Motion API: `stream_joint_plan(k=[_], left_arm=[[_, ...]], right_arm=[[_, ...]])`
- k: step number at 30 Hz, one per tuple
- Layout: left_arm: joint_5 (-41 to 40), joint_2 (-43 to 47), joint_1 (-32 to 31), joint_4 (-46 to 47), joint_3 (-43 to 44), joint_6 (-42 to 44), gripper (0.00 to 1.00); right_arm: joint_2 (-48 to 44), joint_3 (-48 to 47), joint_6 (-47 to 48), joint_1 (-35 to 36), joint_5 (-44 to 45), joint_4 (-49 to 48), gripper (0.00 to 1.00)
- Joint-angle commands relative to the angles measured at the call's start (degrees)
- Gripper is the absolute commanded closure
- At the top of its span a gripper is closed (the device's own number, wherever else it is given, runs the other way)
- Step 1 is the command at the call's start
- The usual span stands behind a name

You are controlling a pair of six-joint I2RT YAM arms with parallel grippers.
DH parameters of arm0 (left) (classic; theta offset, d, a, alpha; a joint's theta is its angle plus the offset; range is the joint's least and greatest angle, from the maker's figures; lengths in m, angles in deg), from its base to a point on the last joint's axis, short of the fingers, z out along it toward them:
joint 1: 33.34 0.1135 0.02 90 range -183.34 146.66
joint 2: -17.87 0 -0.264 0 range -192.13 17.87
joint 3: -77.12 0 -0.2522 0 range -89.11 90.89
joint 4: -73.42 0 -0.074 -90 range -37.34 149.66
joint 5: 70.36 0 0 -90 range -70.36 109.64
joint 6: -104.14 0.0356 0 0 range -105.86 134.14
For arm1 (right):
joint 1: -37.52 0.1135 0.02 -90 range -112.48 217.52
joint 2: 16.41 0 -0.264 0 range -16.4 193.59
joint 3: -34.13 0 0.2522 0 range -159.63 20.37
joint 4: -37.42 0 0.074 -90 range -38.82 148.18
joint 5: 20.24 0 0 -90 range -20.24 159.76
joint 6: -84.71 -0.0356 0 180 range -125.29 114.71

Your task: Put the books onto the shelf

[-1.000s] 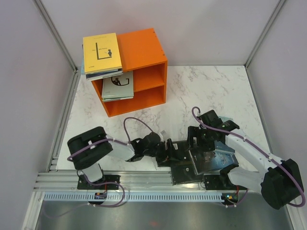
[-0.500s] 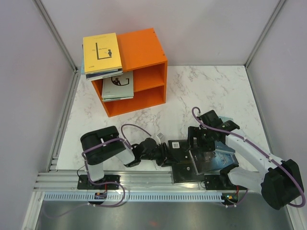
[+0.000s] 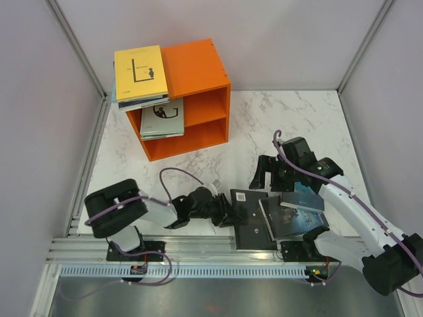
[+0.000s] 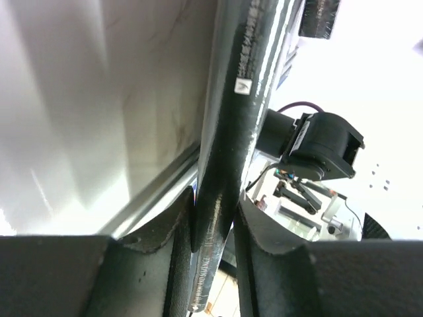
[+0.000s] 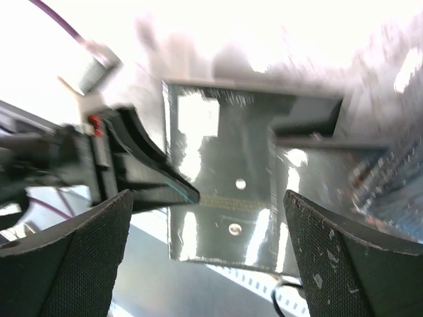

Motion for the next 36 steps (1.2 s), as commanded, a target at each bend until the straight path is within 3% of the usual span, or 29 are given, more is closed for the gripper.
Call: stream_joint_plan(k=[1,5,9,16,24,36], left_arm=[[-2.1,12.7,2.2,-11.3,-1.6,3.1,0.98],[-3.1,24.6,6.1,-25.5,1.9,8.8,0.98],[-3.6,39.8,14.3,-41.8,5.8,12.9,0.98],[0.0,50.5,25.1,-51.6,9.4,14.3,0.98],[-3.2,58.0,26.1,-52.1,10.1,10.5,0.98],[-4.5,62.5,26.1,-46.8,9.6,6.2,0.98]], right_arm=[[-0.4,-5.4,-1.3,0.1,-1.0,-1.1,0.02],[-0.1,-5.2,-2.5,0.1,-3.4,-3.0,0.02],[-1.2,-3.2,-5.5,0.1,-9.3,-8.1,0.02],[-2.9,4.3,-16.3,0.1,-20.8,-27.2,0.02],[-3.3,8.5,-22.8,0.2,-23.7,-34.7,0.02],[-9.0,16.3,-29.1,1.0,-23.9,-38.0,0.02]])
